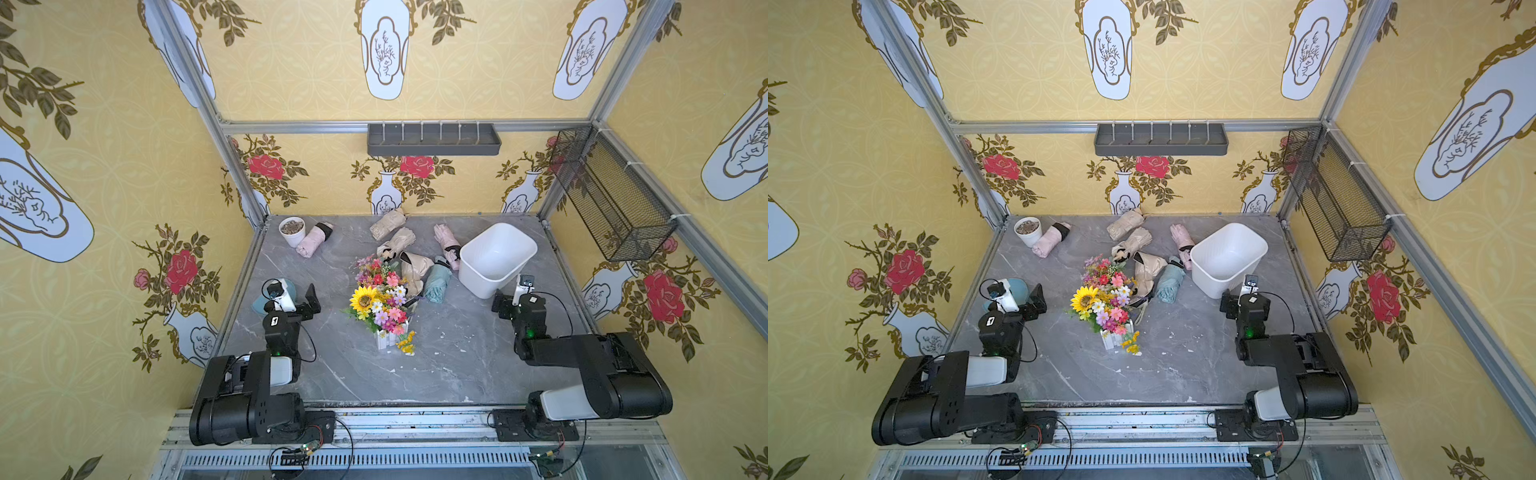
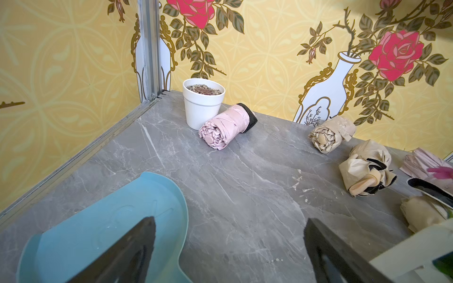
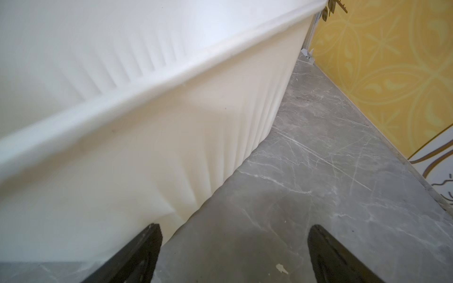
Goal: Put the umbrella into the storage box
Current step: Pick up the umbrella from the center of the board.
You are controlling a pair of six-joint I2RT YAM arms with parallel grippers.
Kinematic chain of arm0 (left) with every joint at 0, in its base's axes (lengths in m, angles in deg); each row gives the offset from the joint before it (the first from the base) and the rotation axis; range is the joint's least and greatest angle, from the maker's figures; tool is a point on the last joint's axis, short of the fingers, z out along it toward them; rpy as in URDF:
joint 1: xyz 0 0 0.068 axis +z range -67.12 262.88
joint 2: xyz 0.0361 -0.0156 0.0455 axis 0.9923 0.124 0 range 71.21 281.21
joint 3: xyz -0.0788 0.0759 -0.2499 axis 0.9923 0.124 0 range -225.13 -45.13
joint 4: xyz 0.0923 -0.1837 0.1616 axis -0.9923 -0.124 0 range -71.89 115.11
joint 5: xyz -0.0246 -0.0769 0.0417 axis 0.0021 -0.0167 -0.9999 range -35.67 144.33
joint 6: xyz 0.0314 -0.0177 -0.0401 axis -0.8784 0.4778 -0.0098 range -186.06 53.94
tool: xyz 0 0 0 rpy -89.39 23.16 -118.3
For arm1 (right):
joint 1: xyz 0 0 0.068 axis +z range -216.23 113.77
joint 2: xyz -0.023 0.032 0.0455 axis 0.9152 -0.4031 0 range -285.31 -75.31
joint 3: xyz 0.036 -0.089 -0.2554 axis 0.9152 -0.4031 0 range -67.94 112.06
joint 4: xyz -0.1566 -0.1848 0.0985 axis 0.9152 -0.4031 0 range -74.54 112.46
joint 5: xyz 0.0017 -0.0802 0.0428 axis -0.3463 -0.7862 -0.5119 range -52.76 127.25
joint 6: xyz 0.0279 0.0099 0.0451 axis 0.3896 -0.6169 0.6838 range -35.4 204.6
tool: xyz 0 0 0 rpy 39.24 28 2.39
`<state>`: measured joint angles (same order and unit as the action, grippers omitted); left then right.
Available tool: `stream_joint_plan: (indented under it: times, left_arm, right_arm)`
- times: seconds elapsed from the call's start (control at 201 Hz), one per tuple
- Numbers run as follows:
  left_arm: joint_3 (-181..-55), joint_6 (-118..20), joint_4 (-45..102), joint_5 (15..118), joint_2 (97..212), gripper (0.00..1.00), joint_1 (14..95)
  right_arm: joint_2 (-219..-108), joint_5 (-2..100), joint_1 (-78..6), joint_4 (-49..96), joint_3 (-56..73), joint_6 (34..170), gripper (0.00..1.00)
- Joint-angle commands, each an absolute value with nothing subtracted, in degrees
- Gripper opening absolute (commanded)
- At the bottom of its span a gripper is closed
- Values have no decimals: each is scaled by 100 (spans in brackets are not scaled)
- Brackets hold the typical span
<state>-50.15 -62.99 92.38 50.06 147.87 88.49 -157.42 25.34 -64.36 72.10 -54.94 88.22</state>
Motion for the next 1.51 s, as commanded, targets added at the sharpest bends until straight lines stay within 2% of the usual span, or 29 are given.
stream_joint_plan:
  times: [0.0, 0.388, 0.443, 0.513, 0.652, 0.772, 1.01, 1.324, 1.503]
  left_arm:
    - [-5014, -6324, 9279, 5064, 14804, 100, 8849]
    - [-5016, -6379, 9279, 4783, 14804, 100, 8701]
    - [-5010, -6377, 9277, 4759, 14788, 100, 8701]
    - [-5049, -6308, 9134, 4585, 14633, 100, 8698]
    - [-5909, -6198, 6932, 4485, 13840, 98, 8701]
    - [-6392, -5955, 6082, 4486, 13550, 97, 8646]
    - [-7643, -5105, 3851, 4718, 13097, 95, 8412]
    - [-8710, -4468, 2100, 4954, 12785, 94, 7574]
    - [-9075, -4236, 1663, 5186, 12791, 94, 7330]
  right_arm:
    - [-15740, 2547, -6423, 7466, -5486, 8803, 97]
    - [-15743, 2659, -6474, 7449, -5475, 8812, 97]
    - [-15719, 2670, -6476, 7482, -5505, 8811, 100]
    - [-15570, 2651, -6475, 7509, -5562, 8787, 97]
    - [-14327, 2478, -6458, 5535, -5108, 8957, 98]
    - [-13468, 2548, -6459, 3779, -4441, 9228, 97]
    - [-13028, 3435, -6456, 429, -2608, 9850, 94]
    - [-13244, 5225, -6357, -1293, -1324, 10609, 85]
    - [-13575, 5129, -5826, -1562, -939, 11474, 85]
